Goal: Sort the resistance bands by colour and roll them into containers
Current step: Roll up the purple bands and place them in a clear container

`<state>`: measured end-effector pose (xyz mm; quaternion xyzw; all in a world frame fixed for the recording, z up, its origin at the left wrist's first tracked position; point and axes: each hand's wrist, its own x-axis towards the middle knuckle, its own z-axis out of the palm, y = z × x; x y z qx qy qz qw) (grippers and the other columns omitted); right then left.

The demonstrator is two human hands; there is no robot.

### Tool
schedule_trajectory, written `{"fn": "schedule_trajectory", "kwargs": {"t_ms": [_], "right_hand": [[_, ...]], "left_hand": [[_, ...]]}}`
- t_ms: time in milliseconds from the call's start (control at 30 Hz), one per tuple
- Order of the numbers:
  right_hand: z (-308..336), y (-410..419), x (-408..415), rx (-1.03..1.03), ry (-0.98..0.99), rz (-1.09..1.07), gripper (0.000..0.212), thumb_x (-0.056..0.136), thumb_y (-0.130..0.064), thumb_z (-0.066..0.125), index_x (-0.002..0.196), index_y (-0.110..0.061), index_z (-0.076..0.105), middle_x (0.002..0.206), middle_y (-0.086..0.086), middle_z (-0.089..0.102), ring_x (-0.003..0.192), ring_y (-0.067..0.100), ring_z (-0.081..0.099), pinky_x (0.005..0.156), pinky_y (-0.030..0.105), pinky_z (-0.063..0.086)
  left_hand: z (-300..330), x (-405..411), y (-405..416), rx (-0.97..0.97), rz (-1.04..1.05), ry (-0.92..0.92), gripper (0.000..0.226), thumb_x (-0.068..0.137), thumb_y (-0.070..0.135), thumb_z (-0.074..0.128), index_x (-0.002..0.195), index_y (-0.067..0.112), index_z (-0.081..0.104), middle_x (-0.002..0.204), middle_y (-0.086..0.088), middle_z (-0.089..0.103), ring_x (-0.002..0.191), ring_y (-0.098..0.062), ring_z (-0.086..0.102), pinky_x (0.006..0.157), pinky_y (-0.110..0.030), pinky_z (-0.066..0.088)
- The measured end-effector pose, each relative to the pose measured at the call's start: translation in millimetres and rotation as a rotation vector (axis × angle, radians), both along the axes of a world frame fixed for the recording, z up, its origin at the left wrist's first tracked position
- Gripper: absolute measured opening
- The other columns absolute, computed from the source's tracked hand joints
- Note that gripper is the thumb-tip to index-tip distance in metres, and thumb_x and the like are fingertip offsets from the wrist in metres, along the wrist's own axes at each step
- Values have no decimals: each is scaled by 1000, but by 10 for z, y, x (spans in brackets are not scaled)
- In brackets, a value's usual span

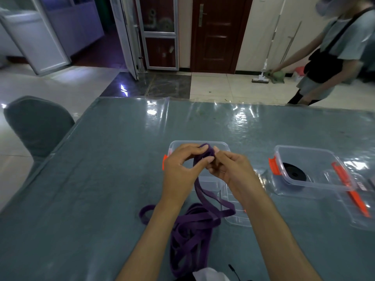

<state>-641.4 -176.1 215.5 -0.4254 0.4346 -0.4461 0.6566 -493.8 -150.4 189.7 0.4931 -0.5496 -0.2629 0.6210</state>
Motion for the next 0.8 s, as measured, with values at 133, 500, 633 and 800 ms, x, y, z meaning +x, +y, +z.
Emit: {"fn": "schedule_trajectory", "kwargs": {"t_ms": [133,500,633,800], "right_hand": [[-16,3,3,-26,100,-26,29,103,-27,62,90,-10,82,80,12,73,74,16,67,73,24,57],[231,-8,-6,-399,85,-62,13,95,-11,72,105,-4,73,101,11,78,93,28,78,77,35,63],[278,-17,-45,-371,18,-33,15,95,-11,71,110,-8,73,105,15,74,93,31,77,78,38,63],[282,14,-46,-361,-34,-12,12,91,-11,72,103,-10,72,102,8,78,90,32,78,75,38,63]], "left_hand": [[16,6,0,-20,-7,3,27,85,14,85,111,16,80,108,8,78,105,-16,75,93,-33,61],[178,-23,-12,64,-86,366,30,83,11,82,113,10,79,115,-5,74,107,-21,75,92,-30,60],[187,-2,12,122,-205,319,33,94,11,73,126,12,74,117,-5,76,113,-19,73,96,-29,58],[301,41,14,97,-246,308,31,94,12,71,124,17,74,111,-4,77,108,-19,74,96,-30,58]]}}
